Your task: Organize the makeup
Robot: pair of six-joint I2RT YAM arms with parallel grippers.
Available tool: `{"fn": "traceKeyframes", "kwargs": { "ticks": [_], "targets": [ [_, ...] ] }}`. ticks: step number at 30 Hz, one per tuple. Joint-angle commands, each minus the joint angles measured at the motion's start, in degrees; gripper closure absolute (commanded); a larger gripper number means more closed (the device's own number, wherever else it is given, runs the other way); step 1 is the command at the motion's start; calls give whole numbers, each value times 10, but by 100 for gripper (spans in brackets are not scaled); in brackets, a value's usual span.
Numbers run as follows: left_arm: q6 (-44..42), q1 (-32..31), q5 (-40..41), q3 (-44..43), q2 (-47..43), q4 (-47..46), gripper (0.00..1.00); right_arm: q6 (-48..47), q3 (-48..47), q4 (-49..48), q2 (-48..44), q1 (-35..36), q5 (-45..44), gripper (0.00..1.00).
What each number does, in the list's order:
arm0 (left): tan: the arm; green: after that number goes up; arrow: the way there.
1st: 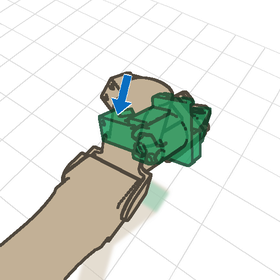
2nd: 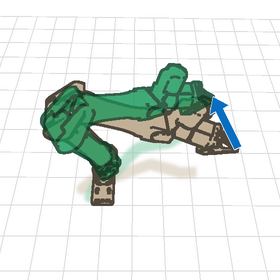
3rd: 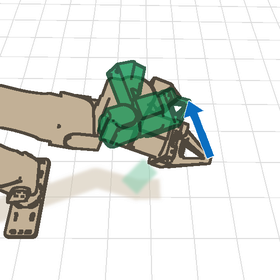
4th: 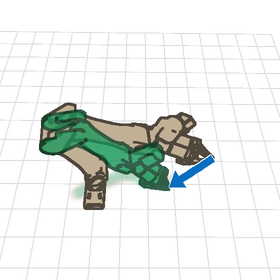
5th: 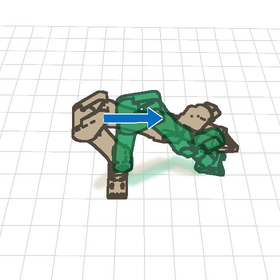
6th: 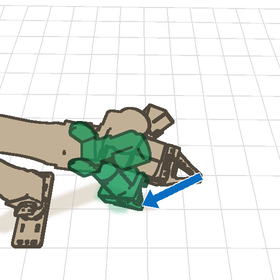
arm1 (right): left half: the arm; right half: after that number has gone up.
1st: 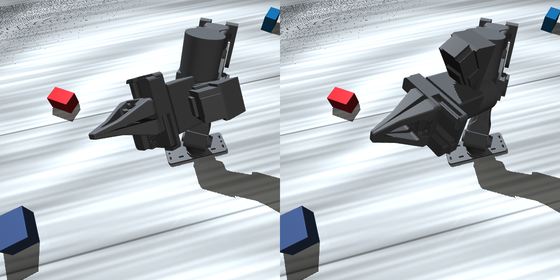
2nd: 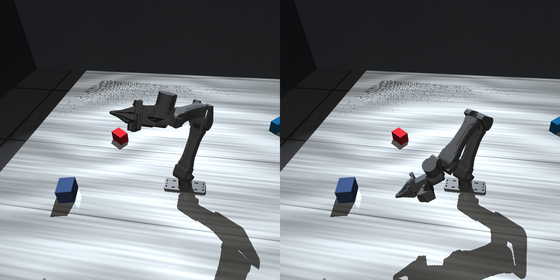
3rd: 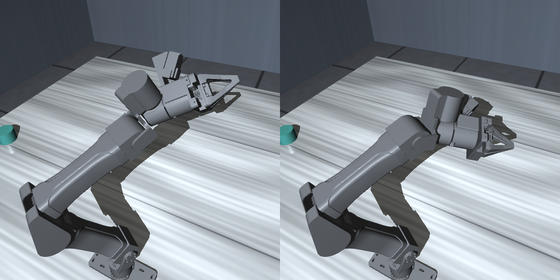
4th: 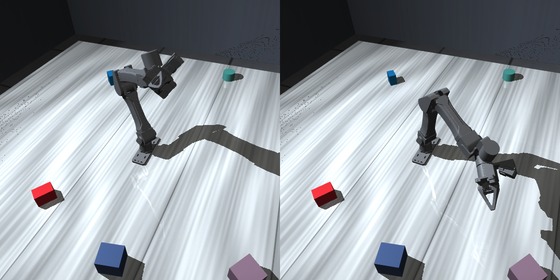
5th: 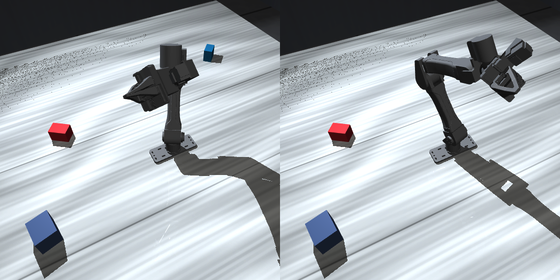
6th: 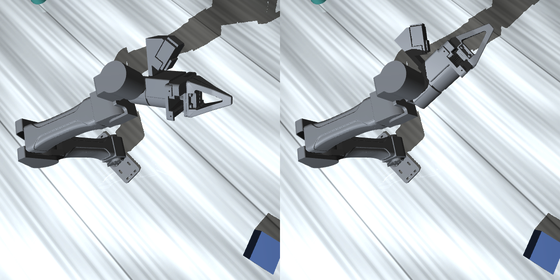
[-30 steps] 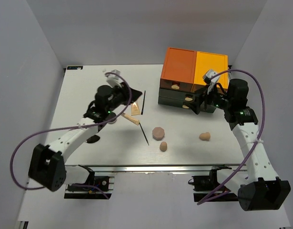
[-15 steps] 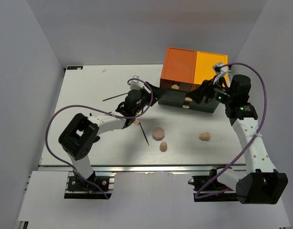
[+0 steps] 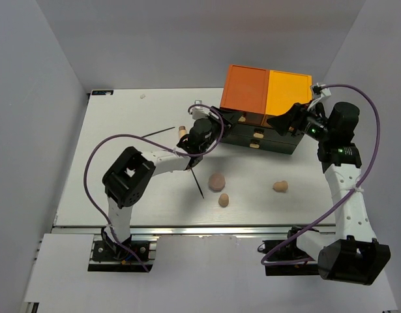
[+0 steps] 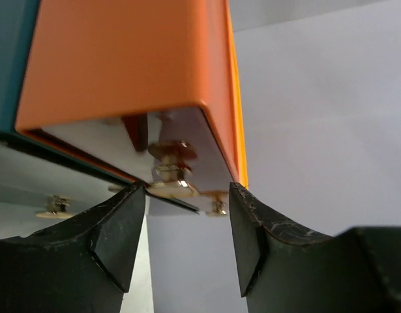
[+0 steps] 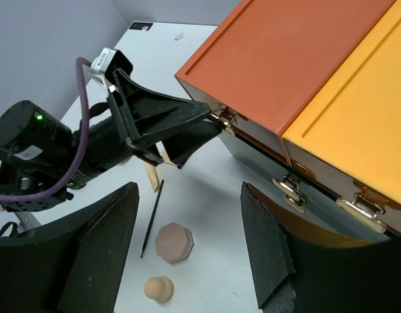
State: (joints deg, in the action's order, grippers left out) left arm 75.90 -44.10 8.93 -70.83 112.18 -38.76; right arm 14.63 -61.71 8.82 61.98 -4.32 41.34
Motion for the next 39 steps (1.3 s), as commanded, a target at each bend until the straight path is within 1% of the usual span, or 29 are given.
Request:
{"fn": "traceKeyframes", "kwargs": {
  "ticks": [1,3,12,15,16,19,20,22,23,24,26,27,29,30,32,33,34,37,39],
  "targets": [
    [7,-2,31,-33,11,19,37,8,0,-22,-12,-8,8,30],
    [8,-3,29,-36,16,23,42,8,1,-21,-12,-9,8,30],
    [20,-6,38,-3,7,18,44,9,9,-21,-12,-16,13,30],
    [18,-6,36,-9,13,11,52,8,12,-21,-14,-17,15,30],
    [18,-6,34,-9,15,8,59,6,14,-20,-16,-17,15,30],
    [18,-6,29,2,10,-8,69,-5,18,-16,-17,-17,23,30],
    [18,-6,22,8,6,-13,73,-21,19,-14,-17,-17,29,30],
    [16,-6,10,35,-12,-19,77,-52,18,5,-14,-16,58,28],
    [14,-6,-7,45,-21,-23,78,-91,16,15,-12,-16,72,25],
    [11,-7,-15,56,-29,-22,78,-111,16,33,-12,-17,104,23],
    [0,-10,-31,95,-65,-19,78,-143,22,48,-14,-17,134,20],
    [-2,-13,-43,109,-78,-19,79,-192,25,68,-14,-16,157,17],
    [-8,-14,-51,147,-116,-14,79,-237,33,91,-15,-16,176,14],
    [-8,-15,-51,161,-129,-13,79,-280,36,101,-16,-17,187,12],
    [-13,-19,-49,190,-157,-13,78,-322,43,130,-19,-16,196,11],
    [-13,-20,-49,198,-162,-12,79,-343,46,139,-19,-16,204,11],
    [-13,-21,-51,204,-167,-12,79,-388,48,159,-22,-16,209,11],
    [-12,-29,-53,217,-177,-7,78,-457,60,178,-28,-16,226,11],
    [-13,-37,-53,223,-180,-5,78,-479,69,190,-30,-16,222,11]
  ]
}}
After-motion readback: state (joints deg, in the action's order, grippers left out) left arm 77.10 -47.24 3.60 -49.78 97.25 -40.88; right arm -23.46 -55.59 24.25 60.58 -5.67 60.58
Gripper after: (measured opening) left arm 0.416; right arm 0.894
